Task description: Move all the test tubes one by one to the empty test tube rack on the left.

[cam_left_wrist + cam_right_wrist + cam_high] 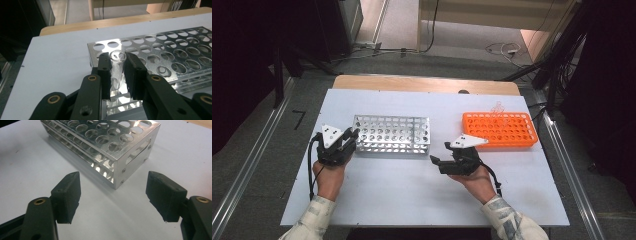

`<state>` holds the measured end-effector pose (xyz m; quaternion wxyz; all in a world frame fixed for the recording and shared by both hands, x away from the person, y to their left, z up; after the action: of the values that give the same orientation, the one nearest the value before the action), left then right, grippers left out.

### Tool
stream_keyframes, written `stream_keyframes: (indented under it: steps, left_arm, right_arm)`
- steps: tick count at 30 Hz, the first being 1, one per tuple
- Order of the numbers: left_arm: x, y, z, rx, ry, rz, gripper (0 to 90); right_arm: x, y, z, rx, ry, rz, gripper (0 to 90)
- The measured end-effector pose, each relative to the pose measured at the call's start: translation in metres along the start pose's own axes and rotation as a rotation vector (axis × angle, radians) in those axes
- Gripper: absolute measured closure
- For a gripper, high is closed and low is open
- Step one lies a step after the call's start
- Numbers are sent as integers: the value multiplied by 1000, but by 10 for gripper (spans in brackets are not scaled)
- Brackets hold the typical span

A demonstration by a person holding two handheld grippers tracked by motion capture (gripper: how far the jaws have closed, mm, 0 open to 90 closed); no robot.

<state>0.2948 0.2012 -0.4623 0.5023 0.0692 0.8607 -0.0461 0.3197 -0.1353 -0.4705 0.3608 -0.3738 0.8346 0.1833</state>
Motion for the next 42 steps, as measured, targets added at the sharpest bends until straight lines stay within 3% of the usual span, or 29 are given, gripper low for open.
stream_keyframes:
  steps: [6,13,19,23,25,28,42]
  left_arm:
    - [4,1,2,15,16,-22,732]
    - [2,1,-1,34,8,-42,642]
    - [1,1,-7,15,3,-75,336]
    - [1,1,-15,10,-11,-103,206]
    - [4,0,-19,7,-17,-109,178]
    - [6,-2,-23,44,-10,-120,165]
    - [12,-30,-33,105,-13,-76,131]
  right_arm:
    - [0,0,0,0,1,1,267]
    - [0,-1,0,4,-2,2,267]
    - [0,-3,-3,12,-14,11,268]
    - [1,-6,-6,24,-17,22,269]
    - [1,-9,-8,33,-20,25,270]
    - [3,-15,-14,50,-30,39,272]
    - [17,-58,-45,156,-72,121,278]
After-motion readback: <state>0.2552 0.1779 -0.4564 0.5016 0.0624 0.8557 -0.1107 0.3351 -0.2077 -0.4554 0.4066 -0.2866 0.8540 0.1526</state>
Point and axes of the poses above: each handheld gripper's, and its own axes: z roughly forward along the jaws, x roughly out of its underside, y roughly to its left, the point moved 3 cm from there along z, roughly forward along the jaws, and after that the axes turned 5 degrees about y, right-handed, at the moved point
